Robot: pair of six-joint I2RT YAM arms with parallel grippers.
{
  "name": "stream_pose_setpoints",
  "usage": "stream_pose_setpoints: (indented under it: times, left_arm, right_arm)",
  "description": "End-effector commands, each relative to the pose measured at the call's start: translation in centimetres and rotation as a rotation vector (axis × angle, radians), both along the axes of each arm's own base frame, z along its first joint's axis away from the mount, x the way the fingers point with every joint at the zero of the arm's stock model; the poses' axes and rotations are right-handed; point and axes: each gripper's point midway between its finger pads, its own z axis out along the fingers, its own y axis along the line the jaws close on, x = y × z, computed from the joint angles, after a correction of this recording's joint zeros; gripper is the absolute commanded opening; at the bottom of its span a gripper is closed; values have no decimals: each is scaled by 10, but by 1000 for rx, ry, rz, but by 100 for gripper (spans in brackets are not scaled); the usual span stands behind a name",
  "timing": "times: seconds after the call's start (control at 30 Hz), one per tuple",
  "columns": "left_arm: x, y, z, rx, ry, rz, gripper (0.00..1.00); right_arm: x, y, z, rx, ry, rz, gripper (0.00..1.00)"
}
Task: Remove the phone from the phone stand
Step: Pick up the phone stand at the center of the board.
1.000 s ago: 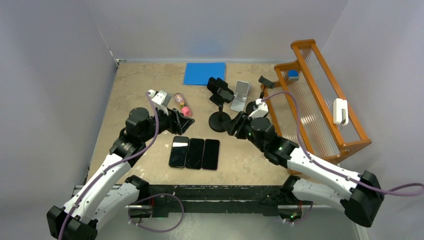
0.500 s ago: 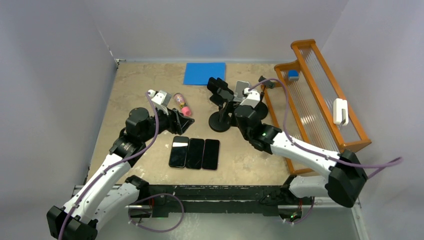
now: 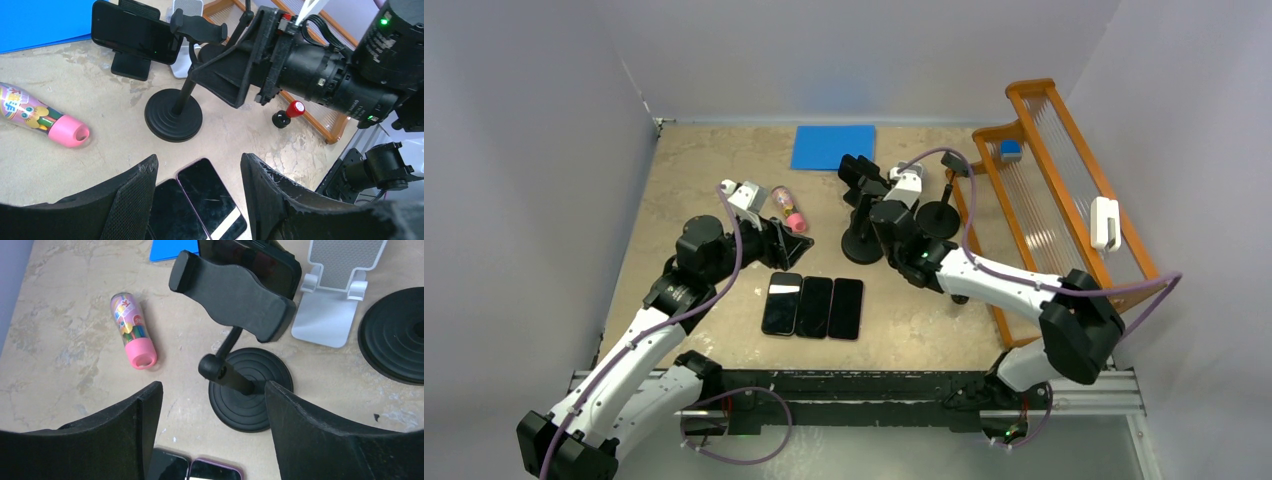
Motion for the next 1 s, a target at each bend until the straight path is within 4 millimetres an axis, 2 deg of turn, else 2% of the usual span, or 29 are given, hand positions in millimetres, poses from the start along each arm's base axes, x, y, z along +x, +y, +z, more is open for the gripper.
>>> stream_pose_setpoints:
  times: [0.0, 0.27, 0.43, 0.97]
  left_arm:
    - [2, -2, 13, -25, -31, 4, 60]
    - [1, -1, 15, -27, -35, 6, 60]
    - [0, -3, 15, -28, -33, -1, 60]
    - [-2, -4, 16, -31, -35, -9, 60]
  right_arm:
    - [22, 7, 27, 29, -68, -66, 75]
    - [37, 12, 8, -18, -31, -101, 67]
    - [40, 12, 1, -49, -26, -104, 59]
    - [50, 7, -12, -114, -16, -114, 46]
